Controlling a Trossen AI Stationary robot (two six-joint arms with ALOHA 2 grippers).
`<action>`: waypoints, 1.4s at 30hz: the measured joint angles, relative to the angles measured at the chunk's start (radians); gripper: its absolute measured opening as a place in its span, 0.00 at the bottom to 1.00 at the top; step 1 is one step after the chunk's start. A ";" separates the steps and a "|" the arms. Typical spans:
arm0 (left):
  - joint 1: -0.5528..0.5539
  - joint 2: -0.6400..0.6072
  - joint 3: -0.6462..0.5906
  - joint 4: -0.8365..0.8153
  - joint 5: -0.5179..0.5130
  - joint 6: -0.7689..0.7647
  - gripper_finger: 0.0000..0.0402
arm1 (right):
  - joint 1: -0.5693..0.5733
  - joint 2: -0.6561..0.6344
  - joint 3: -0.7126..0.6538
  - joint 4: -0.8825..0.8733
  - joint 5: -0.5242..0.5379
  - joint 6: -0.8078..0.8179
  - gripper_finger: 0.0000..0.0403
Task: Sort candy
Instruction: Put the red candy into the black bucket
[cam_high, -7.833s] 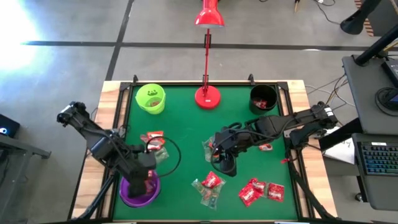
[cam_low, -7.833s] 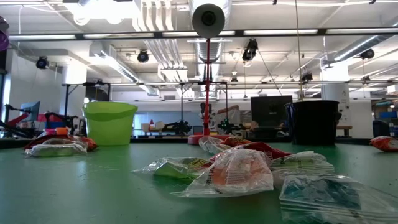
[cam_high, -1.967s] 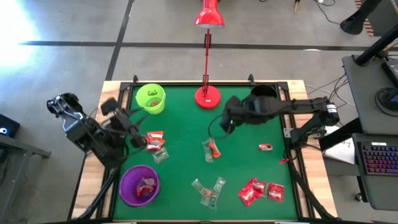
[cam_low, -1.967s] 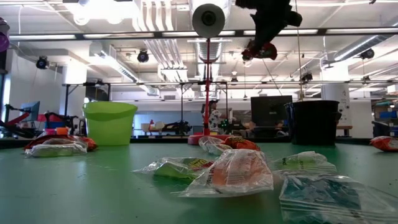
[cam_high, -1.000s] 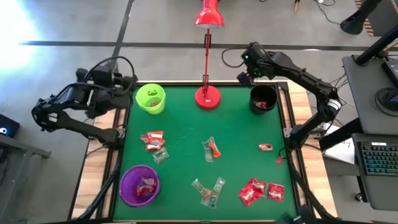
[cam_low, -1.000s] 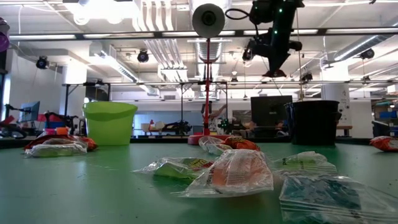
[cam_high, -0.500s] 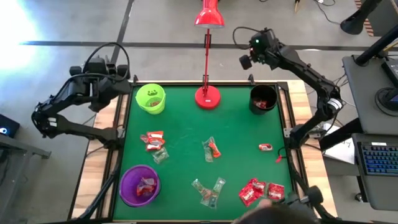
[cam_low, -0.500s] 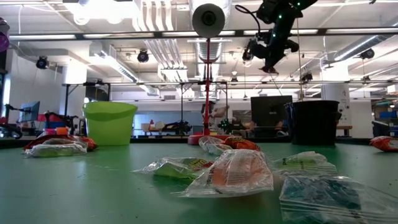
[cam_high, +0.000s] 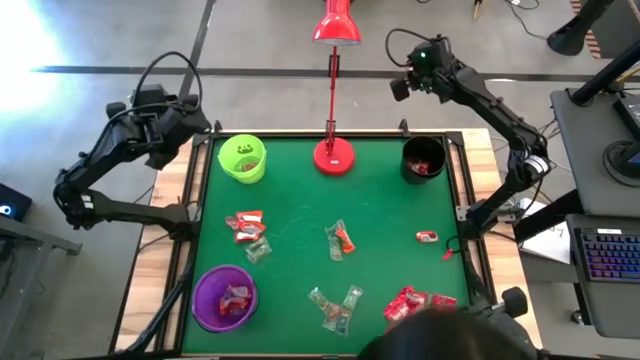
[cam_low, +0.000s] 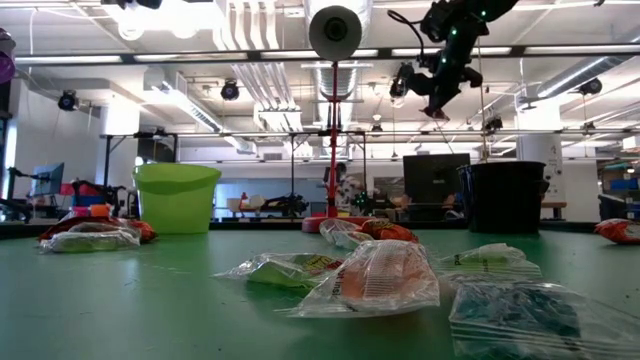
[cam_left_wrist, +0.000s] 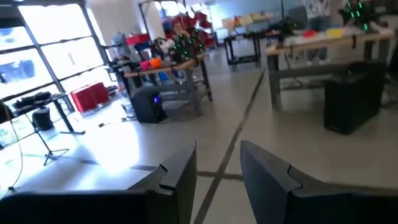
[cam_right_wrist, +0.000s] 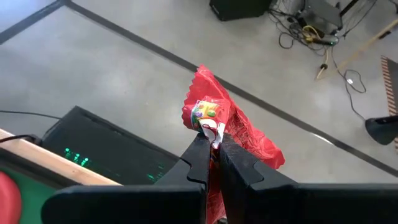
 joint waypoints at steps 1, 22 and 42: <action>0.000 0.000 0.000 0.000 0.011 0.015 0.27 | 0.000 -0.002 0.009 -0.016 0.000 0.008 0.03; -0.002 -0.068 0.000 0.001 0.202 0.334 0.27 | 0.101 -0.004 0.107 -0.680 -0.114 0.341 0.03; -0.002 -0.122 0.001 0.001 0.303 0.356 0.27 | 0.152 -0.004 0.014 -0.817 -0.165 0.406 0.03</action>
